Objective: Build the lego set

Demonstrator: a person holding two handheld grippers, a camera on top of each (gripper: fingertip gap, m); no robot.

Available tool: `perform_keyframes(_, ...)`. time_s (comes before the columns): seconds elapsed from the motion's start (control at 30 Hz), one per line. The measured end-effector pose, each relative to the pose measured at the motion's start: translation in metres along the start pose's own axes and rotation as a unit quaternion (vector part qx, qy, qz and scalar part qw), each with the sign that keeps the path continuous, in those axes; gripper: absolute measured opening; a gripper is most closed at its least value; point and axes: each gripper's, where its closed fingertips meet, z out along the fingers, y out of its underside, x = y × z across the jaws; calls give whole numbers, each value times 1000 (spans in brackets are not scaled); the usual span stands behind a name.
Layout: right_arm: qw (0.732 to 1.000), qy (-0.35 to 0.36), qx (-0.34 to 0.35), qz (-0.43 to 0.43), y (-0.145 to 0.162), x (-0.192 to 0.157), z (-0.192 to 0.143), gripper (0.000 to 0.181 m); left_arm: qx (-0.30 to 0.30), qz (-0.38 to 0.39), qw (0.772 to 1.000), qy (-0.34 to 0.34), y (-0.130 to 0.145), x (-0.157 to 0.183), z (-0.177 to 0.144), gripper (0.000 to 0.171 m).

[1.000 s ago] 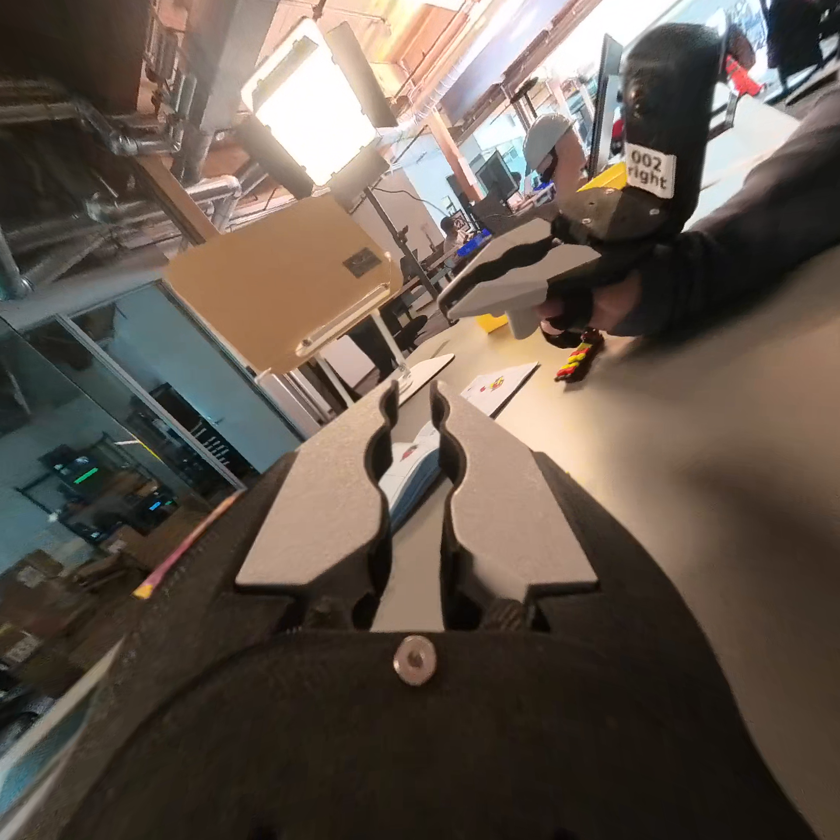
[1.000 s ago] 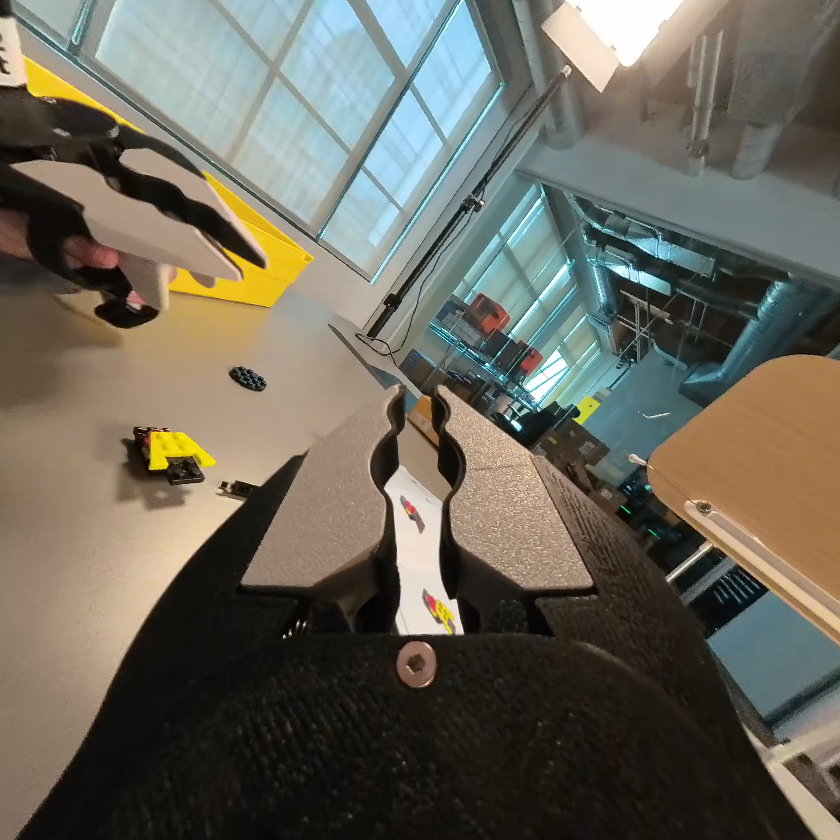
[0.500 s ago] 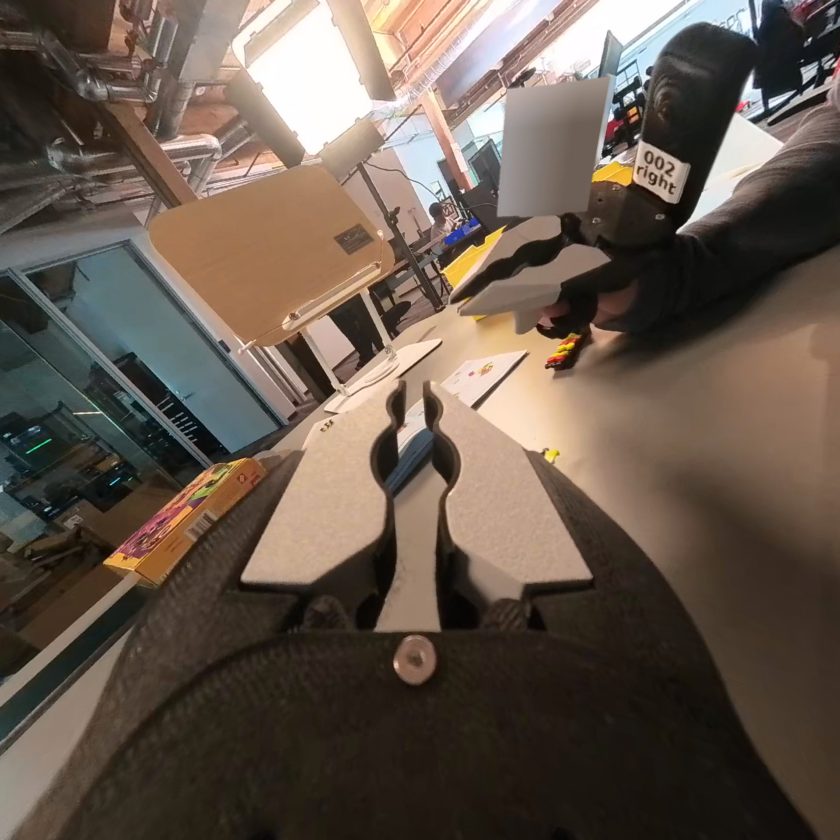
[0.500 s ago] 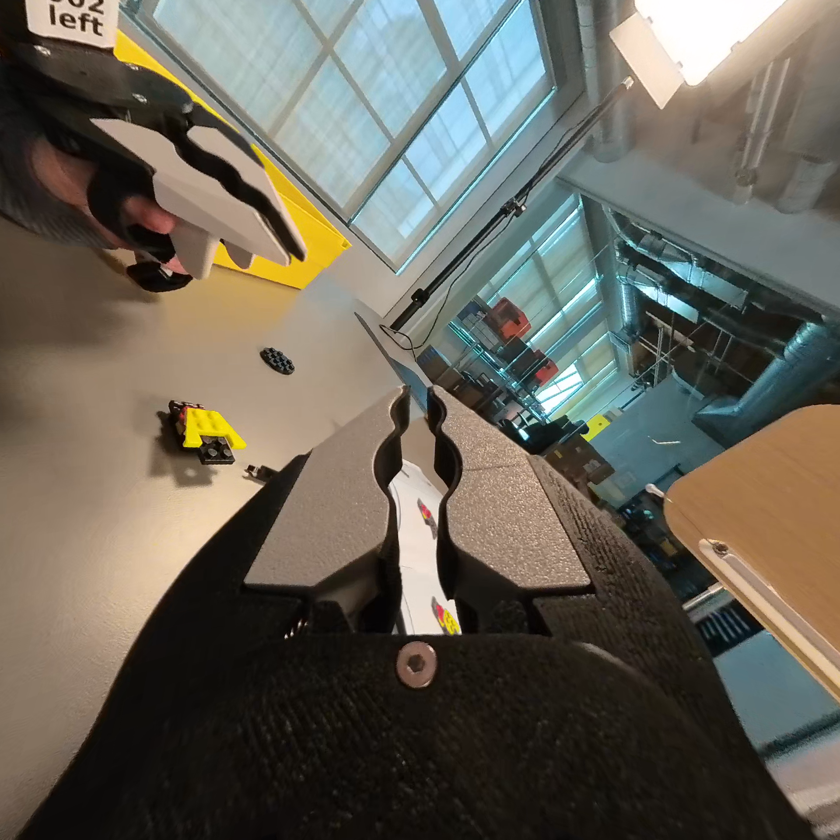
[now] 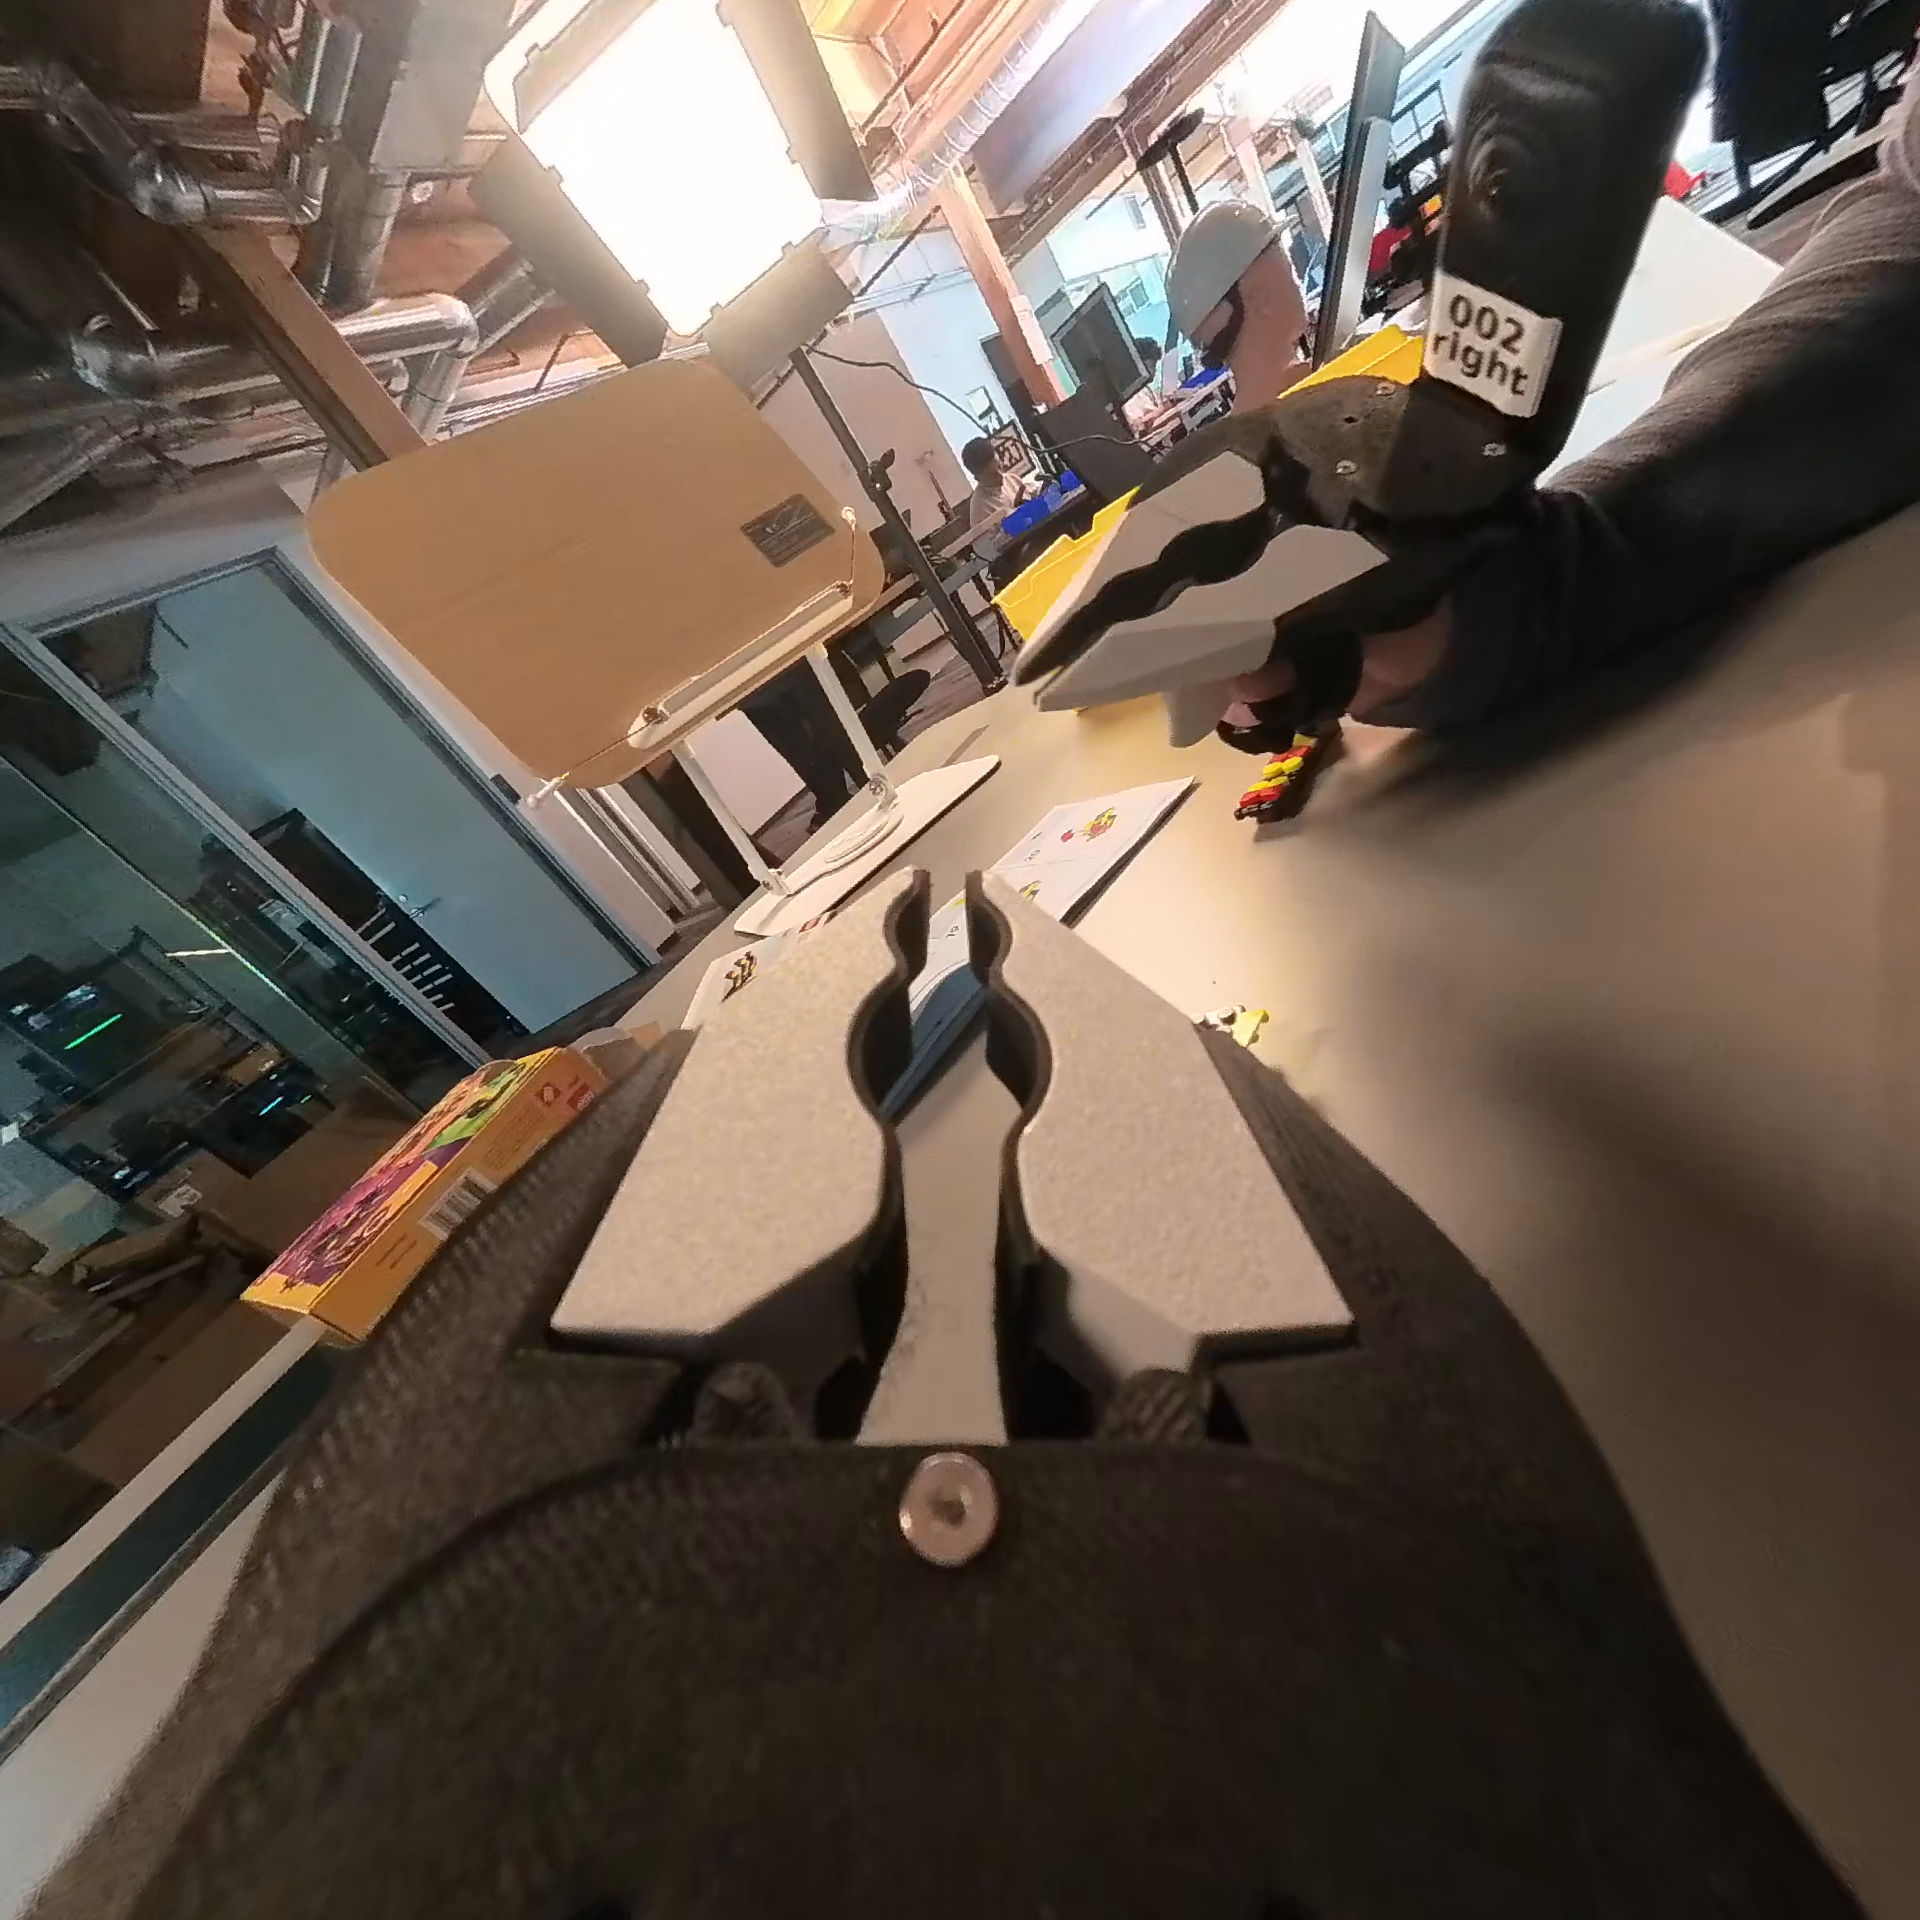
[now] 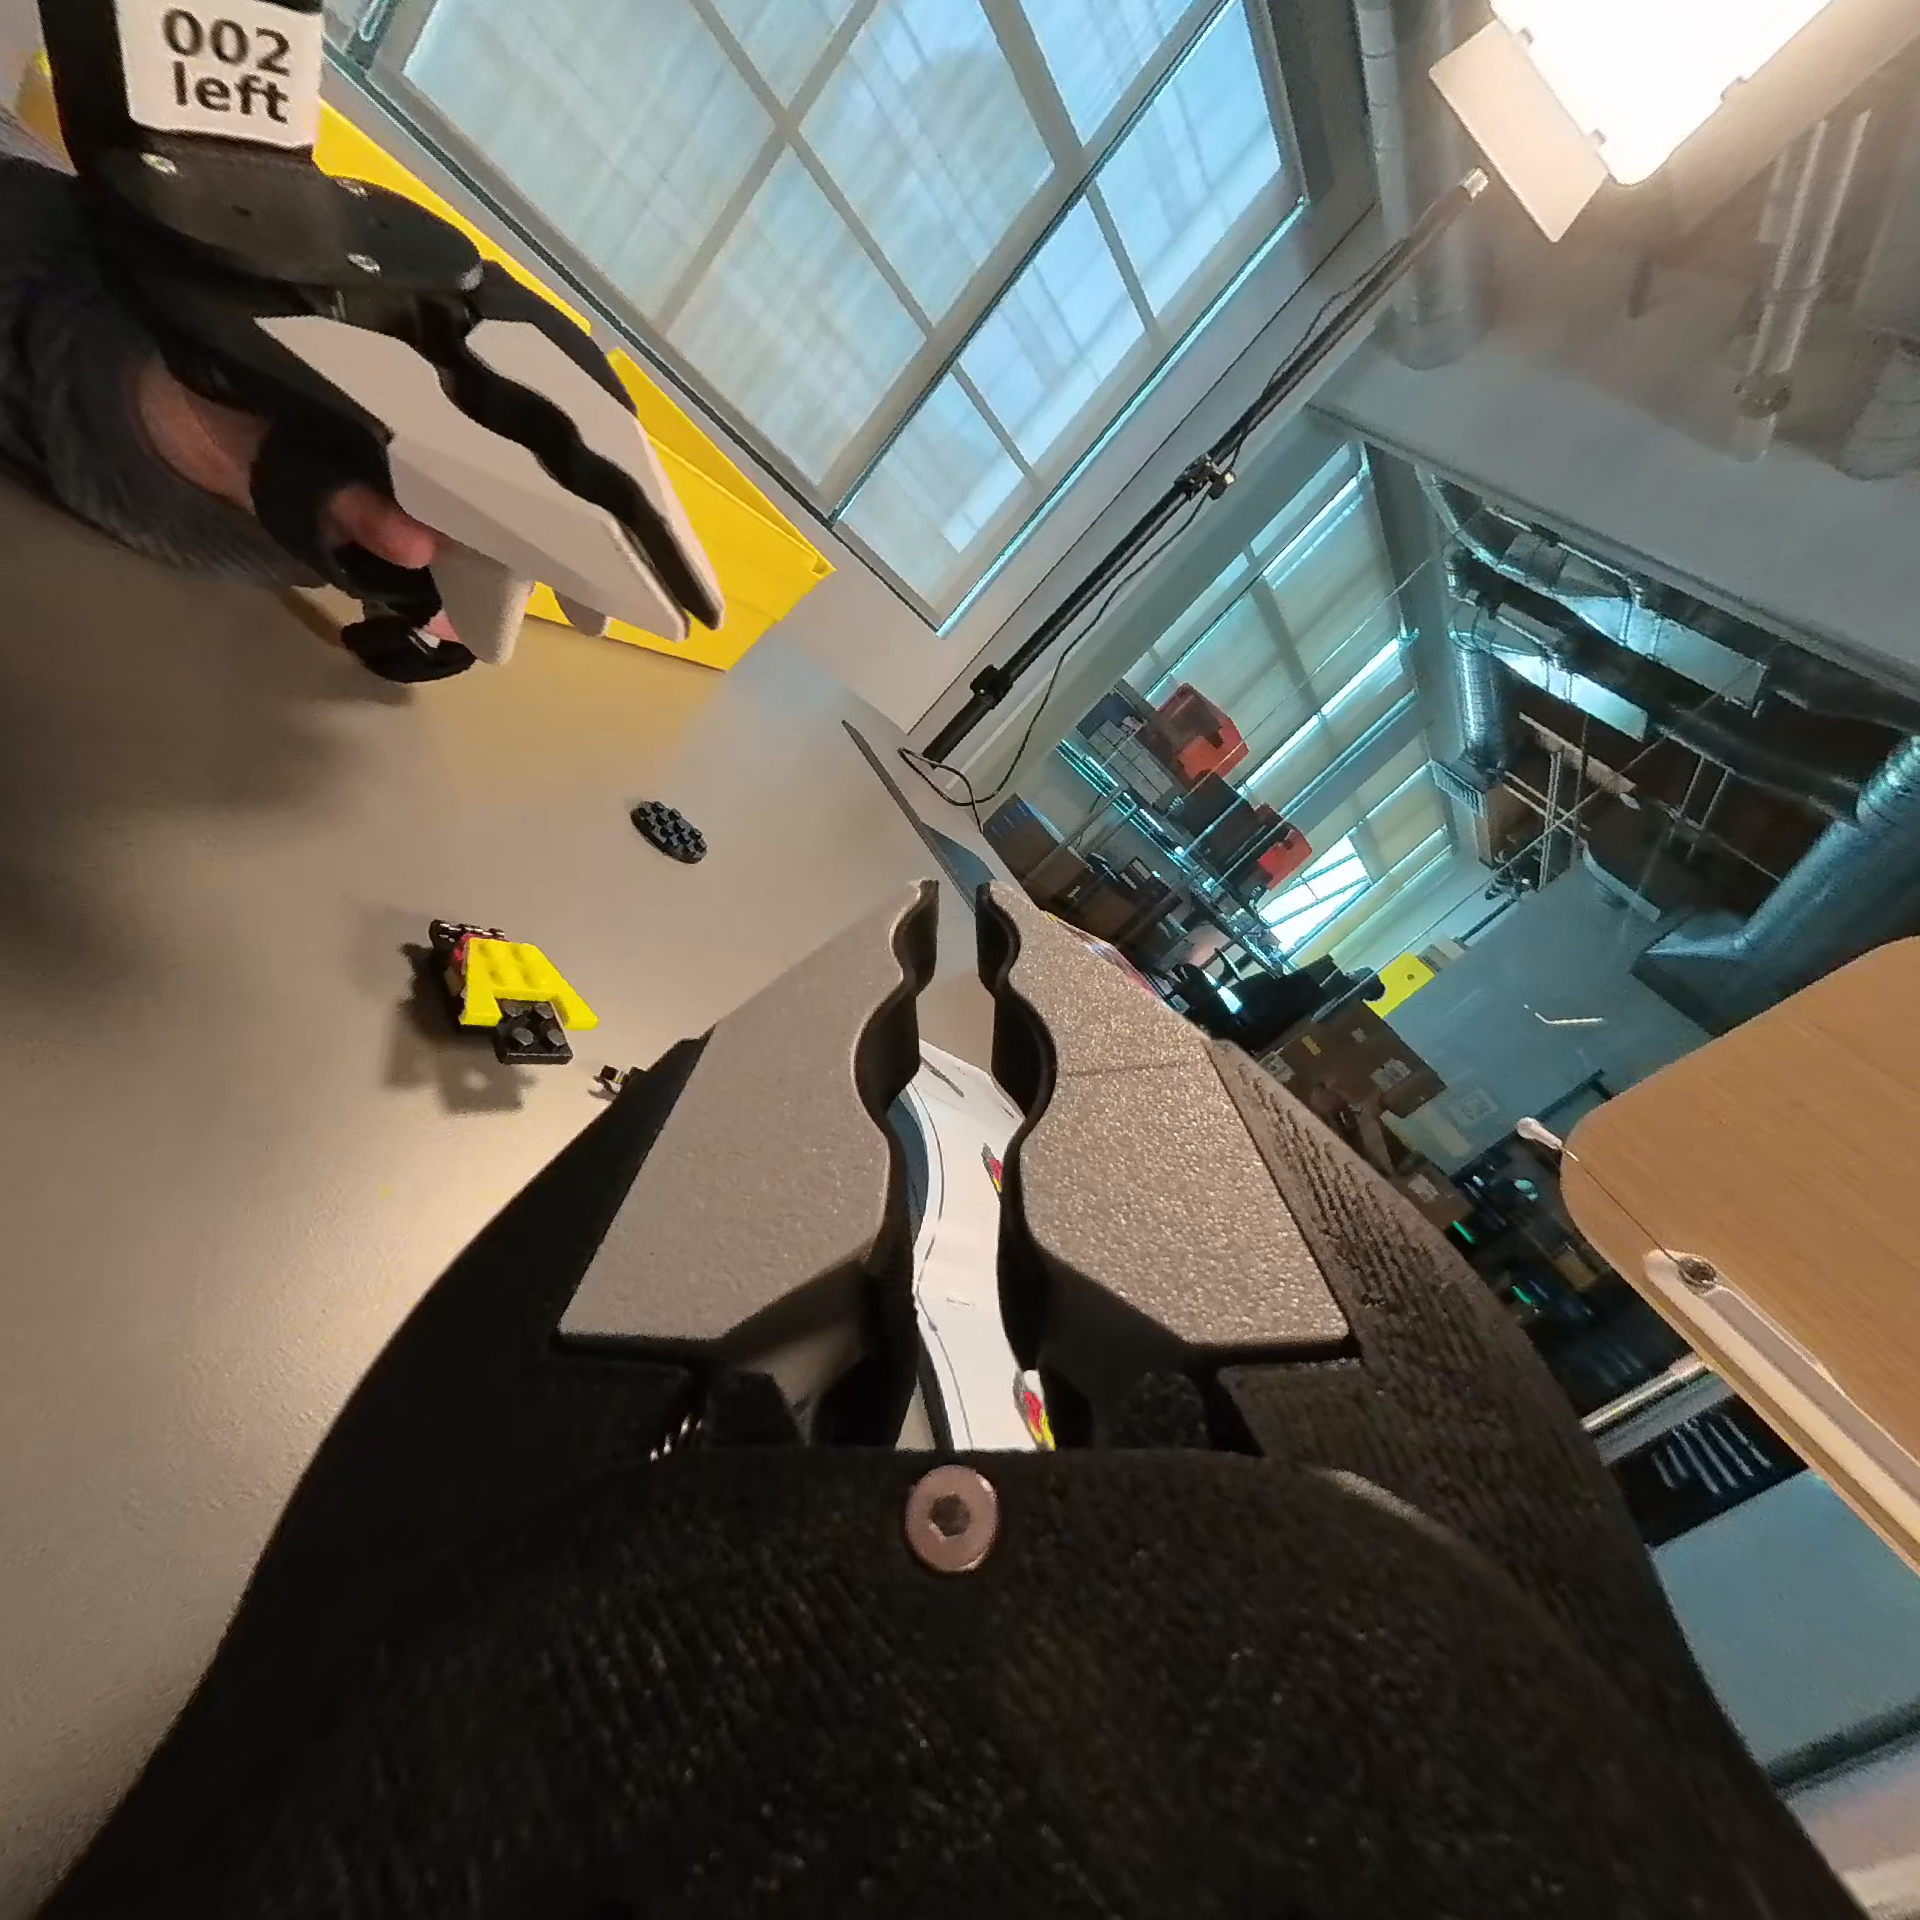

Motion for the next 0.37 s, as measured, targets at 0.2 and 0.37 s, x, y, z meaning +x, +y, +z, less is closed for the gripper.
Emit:
perform_keyframes(0.2, 998, -40, 33, -45, -15, -21, -2, 5, -1, 3, 1000, 1, 0, 0, 1, 5)
perform_keyframes(0.37, 992, -67, 36, -97, -20, -39, -2, 6, 1, -2, 1000, 0, 0, -1, 0, 5)
